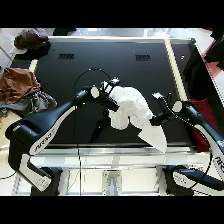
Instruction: Fold the shirts.
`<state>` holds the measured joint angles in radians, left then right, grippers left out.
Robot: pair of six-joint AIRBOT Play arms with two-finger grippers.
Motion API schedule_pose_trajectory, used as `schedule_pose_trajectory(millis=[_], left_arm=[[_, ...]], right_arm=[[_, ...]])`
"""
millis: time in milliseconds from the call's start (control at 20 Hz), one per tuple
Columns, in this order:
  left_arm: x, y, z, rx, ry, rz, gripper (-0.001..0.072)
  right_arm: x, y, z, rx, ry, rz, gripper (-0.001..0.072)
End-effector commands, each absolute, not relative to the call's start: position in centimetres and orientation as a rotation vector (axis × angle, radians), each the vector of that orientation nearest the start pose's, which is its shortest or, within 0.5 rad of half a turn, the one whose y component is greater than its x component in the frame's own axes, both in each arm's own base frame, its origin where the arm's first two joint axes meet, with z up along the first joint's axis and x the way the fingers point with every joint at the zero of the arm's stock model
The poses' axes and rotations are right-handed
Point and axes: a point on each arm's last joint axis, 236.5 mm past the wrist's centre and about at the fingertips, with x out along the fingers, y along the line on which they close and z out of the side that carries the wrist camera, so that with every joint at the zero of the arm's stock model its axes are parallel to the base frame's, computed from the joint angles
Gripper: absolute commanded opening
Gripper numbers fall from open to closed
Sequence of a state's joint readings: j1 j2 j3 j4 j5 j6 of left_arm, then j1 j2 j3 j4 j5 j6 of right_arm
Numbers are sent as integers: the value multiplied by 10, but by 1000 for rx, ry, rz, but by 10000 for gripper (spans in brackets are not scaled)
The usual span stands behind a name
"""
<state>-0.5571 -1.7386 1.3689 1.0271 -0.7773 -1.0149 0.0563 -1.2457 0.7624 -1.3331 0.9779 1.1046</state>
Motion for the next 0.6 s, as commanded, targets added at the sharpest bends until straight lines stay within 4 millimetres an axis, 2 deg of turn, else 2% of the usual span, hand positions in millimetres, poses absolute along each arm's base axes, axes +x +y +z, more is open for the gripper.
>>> schedule_pose_trajectory(millis=[0,50,150,250,300,400,500,550], left_arm=[[403,-344,-56,218,1008,-904,12],[409,-339,-40,220,977,-897,12],[424,-315,14,275,879,-866,12],[429,-276,86,323,760,-798,12],[425,-257,124,320,703,-756,12],[401,-225,213,324,527,-701,11],[361,-207,296,310,326,-674,11],[336,-197,334,302,224,-663,11]], right_arm=[[304,64,-92,-177,1389,450,14],[310,63,-78,-193,1361,451,14],[322,58,-29,-249,1280,446,13],[323,57,41,-290,1172,444,14],[317,59,82,-305,1103,444,14],[301,64,169,-324,913,441,13],[281,68,261,-336,655,414,13],[264,71,307,-340,529,402,12]])
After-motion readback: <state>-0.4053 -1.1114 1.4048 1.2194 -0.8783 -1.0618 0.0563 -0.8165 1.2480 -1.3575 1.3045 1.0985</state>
